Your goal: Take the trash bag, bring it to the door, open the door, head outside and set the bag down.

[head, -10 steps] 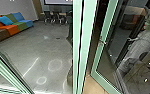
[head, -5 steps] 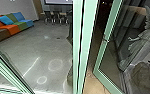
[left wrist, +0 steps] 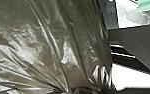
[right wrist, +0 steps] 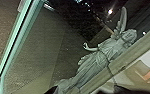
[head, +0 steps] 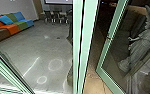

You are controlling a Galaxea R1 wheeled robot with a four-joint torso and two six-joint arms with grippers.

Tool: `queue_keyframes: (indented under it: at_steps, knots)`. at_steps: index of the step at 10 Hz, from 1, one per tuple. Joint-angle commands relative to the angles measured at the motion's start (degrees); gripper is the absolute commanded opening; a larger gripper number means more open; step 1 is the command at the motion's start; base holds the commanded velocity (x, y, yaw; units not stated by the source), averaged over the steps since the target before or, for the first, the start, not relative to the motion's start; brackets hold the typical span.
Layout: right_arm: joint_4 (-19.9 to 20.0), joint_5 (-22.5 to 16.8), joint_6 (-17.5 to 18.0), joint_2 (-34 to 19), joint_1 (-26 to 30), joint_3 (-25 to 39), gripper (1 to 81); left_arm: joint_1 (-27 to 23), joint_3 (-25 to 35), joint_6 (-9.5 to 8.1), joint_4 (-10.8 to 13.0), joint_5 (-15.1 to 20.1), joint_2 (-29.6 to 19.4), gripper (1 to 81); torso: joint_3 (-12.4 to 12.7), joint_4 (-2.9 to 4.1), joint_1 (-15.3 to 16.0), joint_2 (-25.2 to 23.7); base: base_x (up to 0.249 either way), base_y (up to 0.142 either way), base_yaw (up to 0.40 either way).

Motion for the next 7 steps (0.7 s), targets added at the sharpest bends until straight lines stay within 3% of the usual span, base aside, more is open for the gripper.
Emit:
queue_keyframes:
  at_steps: [1,3,5,7]
  knots:
    - [9.8,-13.5,0.3,-5.5,2.9,-4.7,81.1,0.0,0.9,0.28,-0.1,5.8,0.5,1.0,0.0,0.0,0.0,0.0,0.0,0.0,0.0]
    - [10.9,-13.3,0.2,-6.8,4.7,-2.0,81.1,0.0,0.9,0.28,-0.1,5.8,0.4,1.0,0.0,0.0,0.0,0.0,0.0,0.0,0.0]
    - [10.2,-13.6,-0.6,-8.4,10.1,5.6,81.1,-0.2,0.9,0.28,-0.1,5.8,0.8,1.0,0.0,0.0,0.0,0.0,0.0,0.0,0.0]
    - [10.3,-19.8,-0.6,-8.2,14.4,14.8,81.1,-0.3,0.9,0.28,-0.2,5.7,0.7,1.0,0.0,0.0,0.0,0.0,0.0,0.0,0.0]
